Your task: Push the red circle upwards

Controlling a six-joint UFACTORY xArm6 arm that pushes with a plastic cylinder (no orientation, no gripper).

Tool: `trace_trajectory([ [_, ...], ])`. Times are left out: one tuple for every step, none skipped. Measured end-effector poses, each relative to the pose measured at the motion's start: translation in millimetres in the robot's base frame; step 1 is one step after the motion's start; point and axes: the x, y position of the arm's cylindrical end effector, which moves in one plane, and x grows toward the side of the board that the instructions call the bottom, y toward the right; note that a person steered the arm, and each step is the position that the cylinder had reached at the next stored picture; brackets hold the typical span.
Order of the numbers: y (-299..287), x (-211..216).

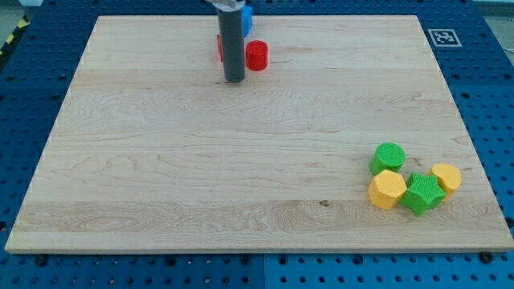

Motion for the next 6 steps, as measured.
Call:
trace_trajectory([
  [17, -3],
  [17, -19],
  [17, -33],
  [19, -39],
  [19, -41],
  [27, -36],
])
